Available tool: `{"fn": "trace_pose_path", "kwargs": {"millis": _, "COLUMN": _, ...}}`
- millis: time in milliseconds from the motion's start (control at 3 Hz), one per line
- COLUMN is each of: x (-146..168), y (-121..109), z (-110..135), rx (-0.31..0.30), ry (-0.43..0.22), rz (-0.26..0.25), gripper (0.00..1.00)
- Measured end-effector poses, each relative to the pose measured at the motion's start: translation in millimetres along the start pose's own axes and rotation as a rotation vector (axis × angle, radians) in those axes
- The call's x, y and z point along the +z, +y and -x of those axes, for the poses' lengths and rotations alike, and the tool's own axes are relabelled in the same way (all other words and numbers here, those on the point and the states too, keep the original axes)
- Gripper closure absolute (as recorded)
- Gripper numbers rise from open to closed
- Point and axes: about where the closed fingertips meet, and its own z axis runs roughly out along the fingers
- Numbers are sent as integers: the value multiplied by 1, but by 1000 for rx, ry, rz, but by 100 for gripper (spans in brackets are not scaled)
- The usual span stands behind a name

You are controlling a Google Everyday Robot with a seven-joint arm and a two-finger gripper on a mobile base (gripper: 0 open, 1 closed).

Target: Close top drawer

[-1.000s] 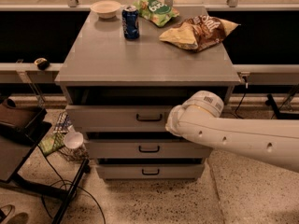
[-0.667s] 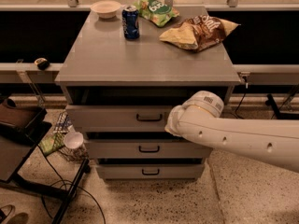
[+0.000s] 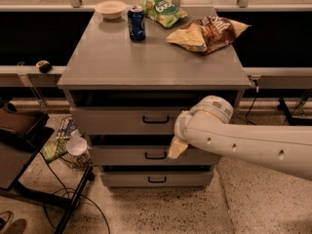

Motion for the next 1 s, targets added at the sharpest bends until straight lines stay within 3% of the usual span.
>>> {"fn": "trace_pose_path", "kwargs": {"millis": 667, "x": -1, "y": 2, "z": 0, "rx": 0, "ry": 0, "rz": 0, "gripper": 49}}
{"fn": "trace_pose_path", "kwargs": {"millis": 1000, "x": -37, "y": 24, "z": -12, "rx": -37, "ry": 57, "rz": 3, "gripper": 72}}
